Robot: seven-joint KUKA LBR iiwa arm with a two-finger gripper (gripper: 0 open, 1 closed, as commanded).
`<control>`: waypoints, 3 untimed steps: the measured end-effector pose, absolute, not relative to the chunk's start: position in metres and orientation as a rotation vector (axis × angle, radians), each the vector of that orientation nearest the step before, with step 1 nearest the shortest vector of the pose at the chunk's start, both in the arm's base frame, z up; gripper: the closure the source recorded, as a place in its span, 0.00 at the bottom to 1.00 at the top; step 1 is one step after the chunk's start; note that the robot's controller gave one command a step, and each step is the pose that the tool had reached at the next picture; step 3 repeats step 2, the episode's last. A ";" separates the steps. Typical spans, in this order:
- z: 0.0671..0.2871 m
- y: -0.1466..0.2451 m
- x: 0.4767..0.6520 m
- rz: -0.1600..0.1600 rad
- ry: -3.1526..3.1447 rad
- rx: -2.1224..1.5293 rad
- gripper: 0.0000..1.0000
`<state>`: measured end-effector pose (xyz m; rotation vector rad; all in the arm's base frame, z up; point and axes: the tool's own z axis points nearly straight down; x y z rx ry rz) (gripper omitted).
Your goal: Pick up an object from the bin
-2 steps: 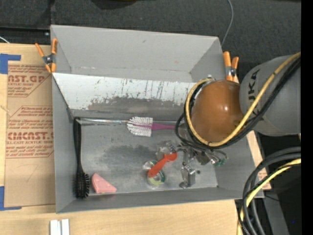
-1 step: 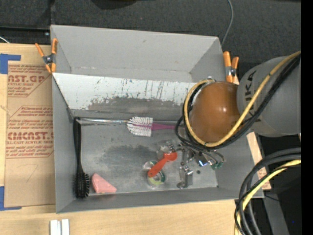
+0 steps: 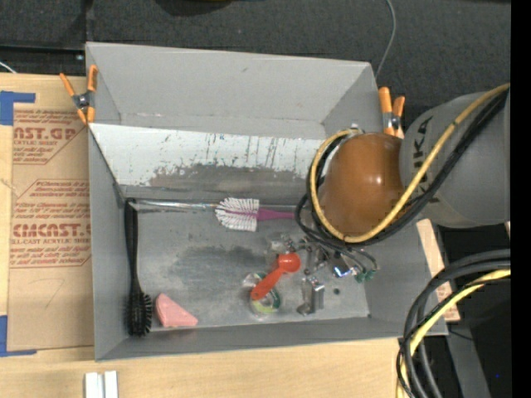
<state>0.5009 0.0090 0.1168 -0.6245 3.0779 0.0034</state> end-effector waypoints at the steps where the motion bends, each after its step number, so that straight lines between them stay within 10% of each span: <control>1: 0.070 0.010 0.508 0.001 3.087 -0.575 0.00; 2: 0.070 0.011 0.506 0.000 3.057 -0.699 1.00; 3: 0.070 0.011 0.506 0.000 3.057 -0.699 1.00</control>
Offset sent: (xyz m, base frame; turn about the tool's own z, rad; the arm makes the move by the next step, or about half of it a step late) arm 0.0030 0.0024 -0.0468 -0.0848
